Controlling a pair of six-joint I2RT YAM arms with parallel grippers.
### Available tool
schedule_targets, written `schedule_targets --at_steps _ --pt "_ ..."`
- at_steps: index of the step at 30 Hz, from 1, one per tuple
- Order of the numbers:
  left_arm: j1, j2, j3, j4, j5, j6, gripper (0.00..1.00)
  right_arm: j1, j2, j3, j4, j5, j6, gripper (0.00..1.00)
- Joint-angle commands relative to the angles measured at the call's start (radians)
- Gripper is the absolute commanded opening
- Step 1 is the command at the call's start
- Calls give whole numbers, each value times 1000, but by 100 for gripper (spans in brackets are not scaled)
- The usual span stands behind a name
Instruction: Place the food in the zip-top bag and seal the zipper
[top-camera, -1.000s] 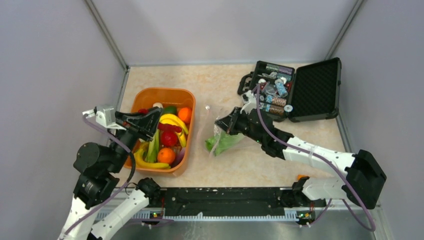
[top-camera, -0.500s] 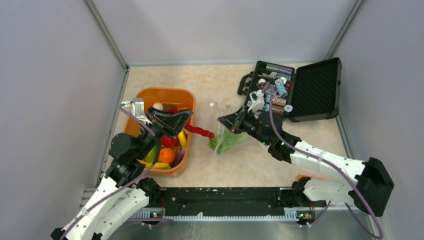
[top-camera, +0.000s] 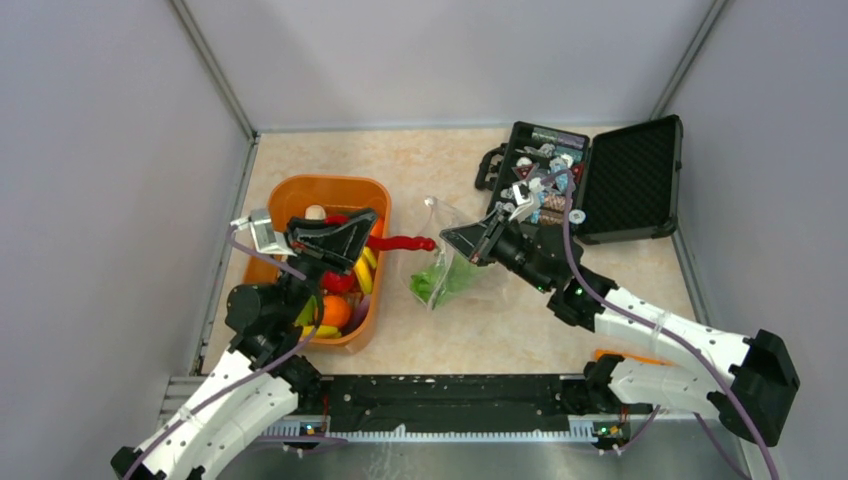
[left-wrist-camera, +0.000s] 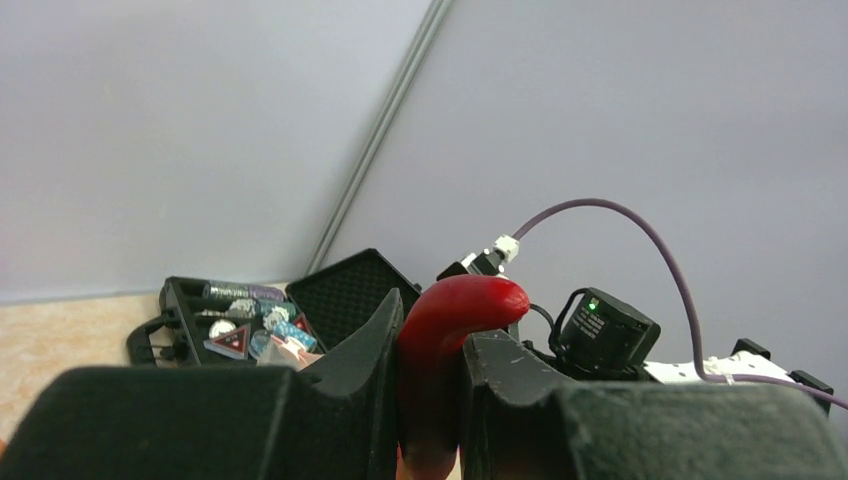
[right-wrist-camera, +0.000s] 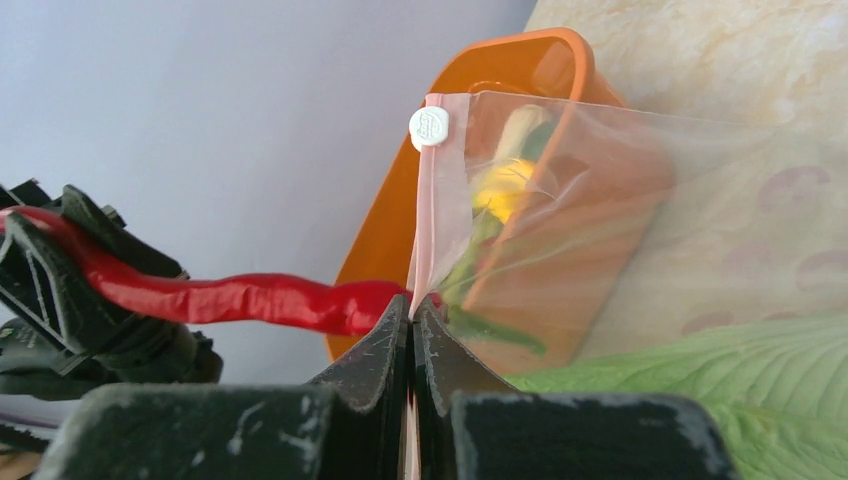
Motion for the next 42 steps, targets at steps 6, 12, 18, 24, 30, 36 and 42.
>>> schedule_targets --at_steps 6,12,18,24,30,36,42 --pt "-6 123 -26 266 5 29 0 -12 -22 24 129 -44 79 0" --pt "-33 176 -59 301 -8 56 0 -20 -22 23 147 -32 102 0" --pt "-58 239 -35 276 25 96 30 -37 -19 25 148 -24 128 0" --pt "-58 147 29 9 7 210 72 -44 -30 8 117 8 129 0" --pt "-58 94 141 -278 -3 318 71 -55 -38 -4 104 22 120 0" --pt "-58 136 289 -588 -46 427 63 -55 -32 32 30 20 13 0" --pt "-57 253 412 -896 -288 432 80 88 -82 140 -246 414 -259 0"
